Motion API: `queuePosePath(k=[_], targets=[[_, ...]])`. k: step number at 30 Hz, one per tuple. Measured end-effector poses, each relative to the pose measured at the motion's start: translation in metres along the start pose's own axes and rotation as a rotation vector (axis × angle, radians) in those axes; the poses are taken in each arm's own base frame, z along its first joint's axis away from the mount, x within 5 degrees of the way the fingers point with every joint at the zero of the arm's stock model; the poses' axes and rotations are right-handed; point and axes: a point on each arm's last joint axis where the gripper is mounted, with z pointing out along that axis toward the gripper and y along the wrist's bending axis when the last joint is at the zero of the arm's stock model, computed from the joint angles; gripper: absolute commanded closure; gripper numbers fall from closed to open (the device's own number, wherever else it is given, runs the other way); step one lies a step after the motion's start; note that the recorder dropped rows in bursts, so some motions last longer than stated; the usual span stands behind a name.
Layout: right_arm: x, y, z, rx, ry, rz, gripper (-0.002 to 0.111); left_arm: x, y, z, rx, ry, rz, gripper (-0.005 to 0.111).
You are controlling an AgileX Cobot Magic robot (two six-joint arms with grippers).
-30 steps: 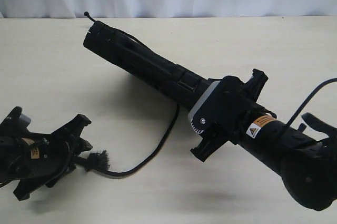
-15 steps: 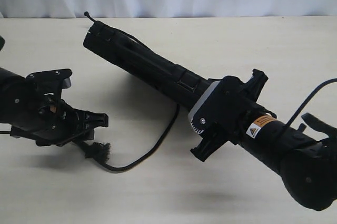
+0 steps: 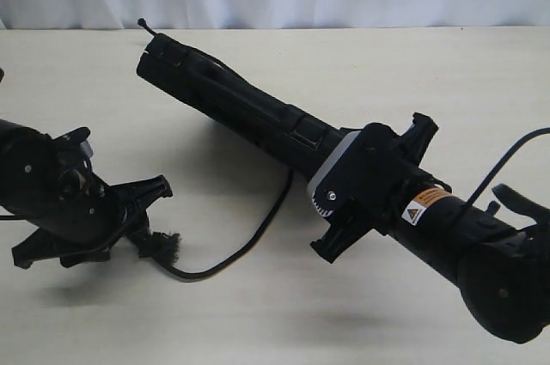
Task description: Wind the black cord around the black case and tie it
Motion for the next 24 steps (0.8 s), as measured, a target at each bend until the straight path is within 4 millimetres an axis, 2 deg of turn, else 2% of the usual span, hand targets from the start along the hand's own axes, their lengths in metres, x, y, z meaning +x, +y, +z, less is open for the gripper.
queuePosePath(k=[8, 19, 20, 22, 24], targets=[[0.0, 0.0, 0.0, 0.002, -0.001, 0.03, 0.104, 0.001, 0.002, 0.004, 0.06, -0.049, -0.089, 0.054], [0.0, 0.0, 0.0, 0.002, -0.001, 0.039, 0.104, -0.003, 0.0, 0.016, 0.083, -0.078, -0.105, 0.055], [0.0, 0.0, 0.0, 0.002, -0.001, 0.039, 0.104, -0.004, -0.001, 0.017, 0.085, -0.081, -0.105, 0.058], [0.0, 0.0, 0.0, 0.002, -0.001, 0.039, 0.104, -0.005, -0.001, 0.019, 0.092, -0.089, -0.107, 0.08], [0.0, 0.0, 0.0, 0.002, -0.001, 0.041, 0.104, -0.005, -0.002, 0.02, 0.093, -0.092, -0.091, 0.095]])
